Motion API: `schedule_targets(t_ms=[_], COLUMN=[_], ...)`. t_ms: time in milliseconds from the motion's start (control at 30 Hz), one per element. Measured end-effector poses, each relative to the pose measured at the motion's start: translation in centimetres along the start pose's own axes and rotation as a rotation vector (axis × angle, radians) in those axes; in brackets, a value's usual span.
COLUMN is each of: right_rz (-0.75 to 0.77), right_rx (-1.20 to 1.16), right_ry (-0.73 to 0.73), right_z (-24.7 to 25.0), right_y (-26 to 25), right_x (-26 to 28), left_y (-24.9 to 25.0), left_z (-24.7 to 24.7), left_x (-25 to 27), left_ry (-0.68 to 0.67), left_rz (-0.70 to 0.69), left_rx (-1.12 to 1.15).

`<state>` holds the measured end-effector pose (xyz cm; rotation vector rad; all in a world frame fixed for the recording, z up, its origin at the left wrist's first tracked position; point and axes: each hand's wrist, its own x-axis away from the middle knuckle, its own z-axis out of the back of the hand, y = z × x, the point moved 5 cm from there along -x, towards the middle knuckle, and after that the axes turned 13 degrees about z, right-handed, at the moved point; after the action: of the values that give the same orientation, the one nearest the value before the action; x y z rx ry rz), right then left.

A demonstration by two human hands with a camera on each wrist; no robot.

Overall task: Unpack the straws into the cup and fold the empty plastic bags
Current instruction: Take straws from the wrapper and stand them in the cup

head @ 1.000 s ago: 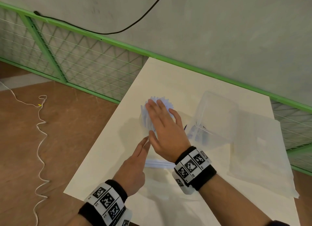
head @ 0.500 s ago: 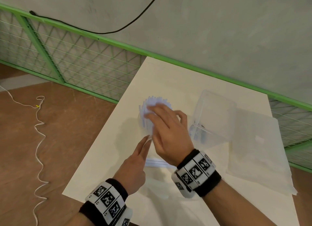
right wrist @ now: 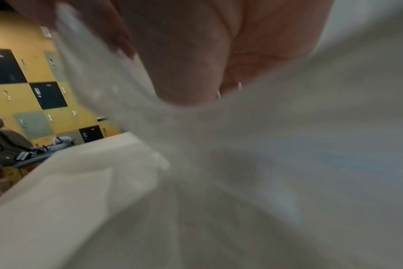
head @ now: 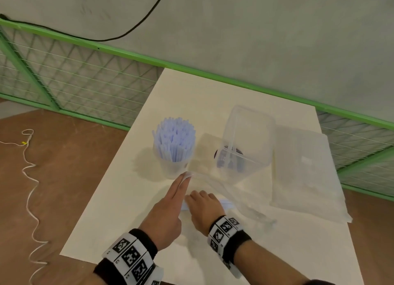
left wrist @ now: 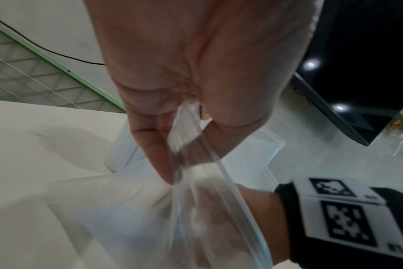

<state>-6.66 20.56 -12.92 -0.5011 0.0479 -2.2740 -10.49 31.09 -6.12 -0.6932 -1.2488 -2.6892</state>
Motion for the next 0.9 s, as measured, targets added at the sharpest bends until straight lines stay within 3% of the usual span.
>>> schedule_targets(t_ms=[133, 333, 533, 667, 800, 900], right_rz=[-0.045, -0.059, -0.089, -0.100, -0.029, -0.080], right_rx=[0.012, 0.036, -0.133, -0.307, -0.575, -0.851], right_ry=[-0.009, -0.137, -0.002, 0.165, 0.531, 0.744], right_z=[-0.1, -0.1, 0.8, 1.7, 3.8, 5.0], right_y=[0.2, 0.4, 1.2, 2.5, 2.0, 1.5], right_x=[-0.5, -0.2, 2.3, 4.4, 6.7, 8.0], left_y=[0.1, -0.3, -1.3, -1.5, -1.4, -1.3], left_z=[0.0, 0.1, 0.4, 0.7, 0.5, 0.3], left_x=[0.1, 0.1, 0.1, 0.1, 0.2, 0.1], left_ry=[0.004, 0.024, 0.055, 0.068, 0.060, 0.064], left_rz=[0.007, 0.021, 0.064, 0.095, 0.094, 0.077], left_rx=[0.010, -0.012, -0.061, -0.043, -0.025, -0.028])
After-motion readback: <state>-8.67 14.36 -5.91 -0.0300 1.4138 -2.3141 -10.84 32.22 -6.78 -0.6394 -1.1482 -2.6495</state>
